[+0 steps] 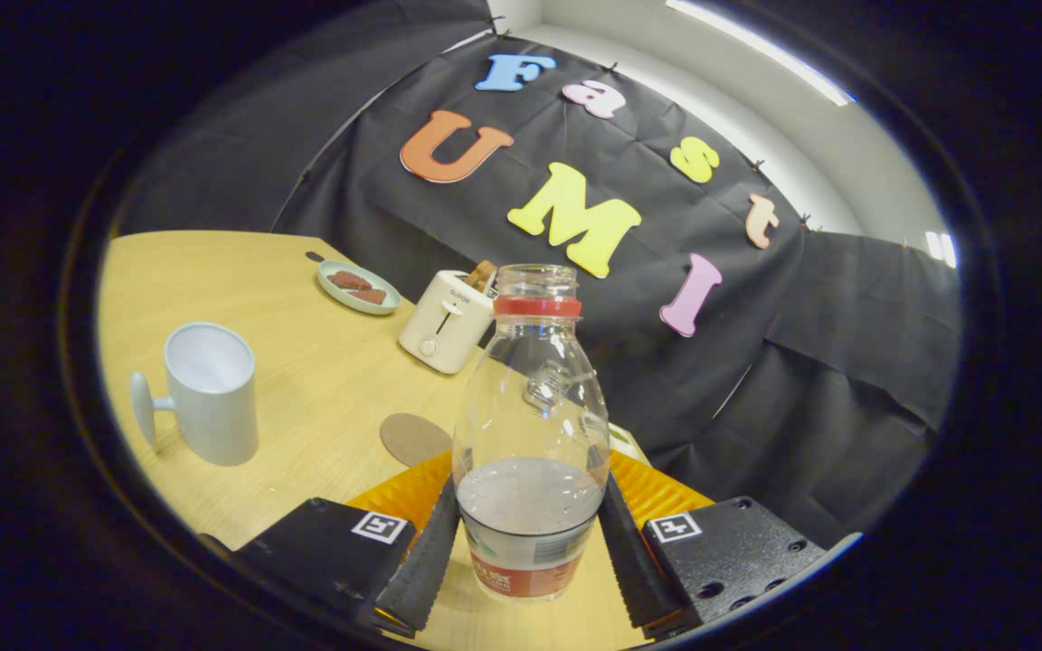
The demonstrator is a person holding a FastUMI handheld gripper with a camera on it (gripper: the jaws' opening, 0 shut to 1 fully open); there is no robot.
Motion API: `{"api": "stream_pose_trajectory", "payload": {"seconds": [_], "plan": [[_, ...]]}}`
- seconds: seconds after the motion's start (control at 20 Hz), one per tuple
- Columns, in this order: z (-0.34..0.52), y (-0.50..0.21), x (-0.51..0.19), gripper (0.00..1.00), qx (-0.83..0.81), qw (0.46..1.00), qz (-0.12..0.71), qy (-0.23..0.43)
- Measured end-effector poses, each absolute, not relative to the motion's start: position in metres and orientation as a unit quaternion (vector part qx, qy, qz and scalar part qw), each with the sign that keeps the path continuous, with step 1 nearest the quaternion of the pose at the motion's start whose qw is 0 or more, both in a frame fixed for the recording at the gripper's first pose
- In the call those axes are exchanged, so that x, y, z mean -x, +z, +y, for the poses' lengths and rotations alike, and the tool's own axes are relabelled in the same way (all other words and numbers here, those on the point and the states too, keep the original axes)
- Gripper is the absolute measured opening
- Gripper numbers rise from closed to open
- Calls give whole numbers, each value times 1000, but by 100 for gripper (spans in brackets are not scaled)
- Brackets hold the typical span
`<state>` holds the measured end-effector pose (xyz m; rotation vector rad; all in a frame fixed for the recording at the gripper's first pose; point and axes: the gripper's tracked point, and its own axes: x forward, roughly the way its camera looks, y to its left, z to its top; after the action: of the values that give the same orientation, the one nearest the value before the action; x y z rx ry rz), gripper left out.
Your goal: Take the bottle from table, then pour the juice into the cup, finally place the bottle on the coaster
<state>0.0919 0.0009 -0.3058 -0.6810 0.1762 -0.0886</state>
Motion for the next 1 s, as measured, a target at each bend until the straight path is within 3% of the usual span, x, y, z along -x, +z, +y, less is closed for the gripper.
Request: {"api": "stream_pose_trajectory", "payload": {"seconds": [1.0], "plan": [[39, -289, -92, 82, 623, 781, 31, -38]]}}
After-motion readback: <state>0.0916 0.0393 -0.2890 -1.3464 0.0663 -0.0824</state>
